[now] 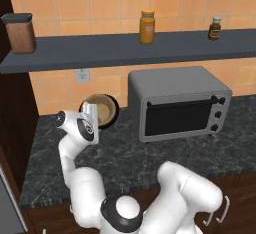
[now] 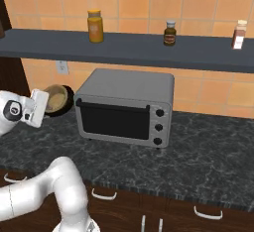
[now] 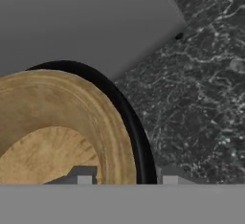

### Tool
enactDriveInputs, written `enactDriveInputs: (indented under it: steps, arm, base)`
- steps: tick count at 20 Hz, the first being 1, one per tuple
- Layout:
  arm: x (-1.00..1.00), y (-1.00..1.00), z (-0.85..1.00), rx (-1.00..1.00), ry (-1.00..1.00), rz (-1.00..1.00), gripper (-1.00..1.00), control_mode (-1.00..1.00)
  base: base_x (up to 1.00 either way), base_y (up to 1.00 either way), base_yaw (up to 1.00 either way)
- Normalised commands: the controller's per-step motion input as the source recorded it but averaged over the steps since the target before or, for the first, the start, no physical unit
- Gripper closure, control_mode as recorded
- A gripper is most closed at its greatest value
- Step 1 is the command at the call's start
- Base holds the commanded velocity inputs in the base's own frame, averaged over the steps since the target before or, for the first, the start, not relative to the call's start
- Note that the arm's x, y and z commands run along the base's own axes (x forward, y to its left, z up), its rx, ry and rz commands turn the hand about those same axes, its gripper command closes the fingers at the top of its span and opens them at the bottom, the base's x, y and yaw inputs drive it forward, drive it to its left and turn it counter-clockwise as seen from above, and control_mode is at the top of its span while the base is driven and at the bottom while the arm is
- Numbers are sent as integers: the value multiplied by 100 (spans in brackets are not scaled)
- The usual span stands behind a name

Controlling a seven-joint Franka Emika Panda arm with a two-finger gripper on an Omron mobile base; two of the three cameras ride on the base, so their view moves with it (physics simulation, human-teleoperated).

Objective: Pick up the bowls on the counter and stack them on top of one another in the open cabinet. Place the smaller bowl on top of the larger bowl.

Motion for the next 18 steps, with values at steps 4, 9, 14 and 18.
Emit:
enactDriveInputs:
  steps: [4,9,14,18]
  arm:
    - [-100,-18,100,7,-33,0,100,-100]
    - [-100,-31,100,12,-22,0,100,-100]
    - [-100,-40,100,16,-7,0,100,-100]
    - [-100,-28,100,14,-3,0,100,-100]
  base:
    - [0,0,0]
    - [0,0,0]
    - [0,0,0]
    - [0,0,0]
